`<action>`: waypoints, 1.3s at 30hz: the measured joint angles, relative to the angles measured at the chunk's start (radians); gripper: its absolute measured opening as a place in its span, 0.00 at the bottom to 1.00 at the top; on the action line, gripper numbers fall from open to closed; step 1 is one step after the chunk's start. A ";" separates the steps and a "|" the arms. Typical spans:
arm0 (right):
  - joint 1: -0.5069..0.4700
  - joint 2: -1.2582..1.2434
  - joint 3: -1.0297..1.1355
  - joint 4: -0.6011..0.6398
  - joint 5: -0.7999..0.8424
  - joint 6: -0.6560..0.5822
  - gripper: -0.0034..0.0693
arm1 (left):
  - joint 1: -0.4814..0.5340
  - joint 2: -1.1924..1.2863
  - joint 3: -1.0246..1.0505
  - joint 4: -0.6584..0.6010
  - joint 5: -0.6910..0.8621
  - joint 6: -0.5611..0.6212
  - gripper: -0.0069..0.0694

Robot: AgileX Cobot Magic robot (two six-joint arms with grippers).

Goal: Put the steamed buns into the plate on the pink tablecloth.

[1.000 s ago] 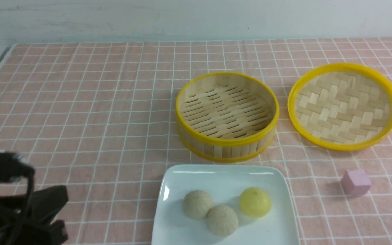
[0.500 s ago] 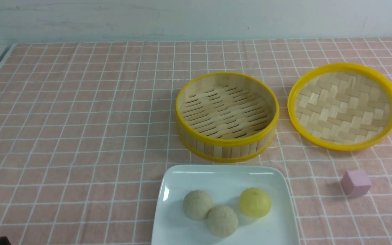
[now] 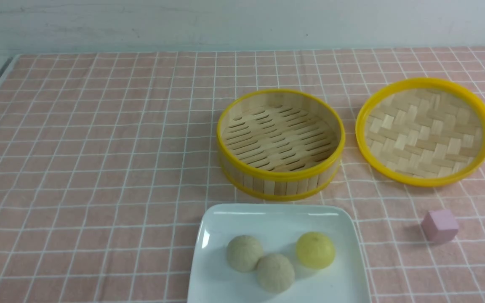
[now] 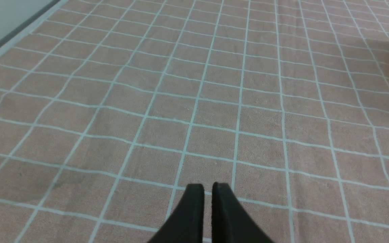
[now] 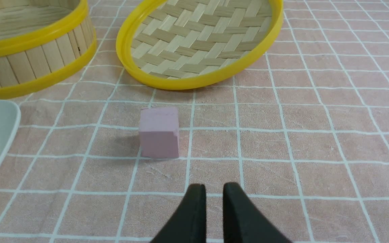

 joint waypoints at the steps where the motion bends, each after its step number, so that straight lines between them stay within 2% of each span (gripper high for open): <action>1: 0.000 0.000 0.000 0.000 0.000 0.000 0.19 | 0.001 0.000 0.000 0.000 0.000 0.000 0.18; 39: 0.000 0.000 0.000 0.000 0.000 -0.003 0.26 | 0.001 0.000 0.000 0.000 0.000 0.001 0.21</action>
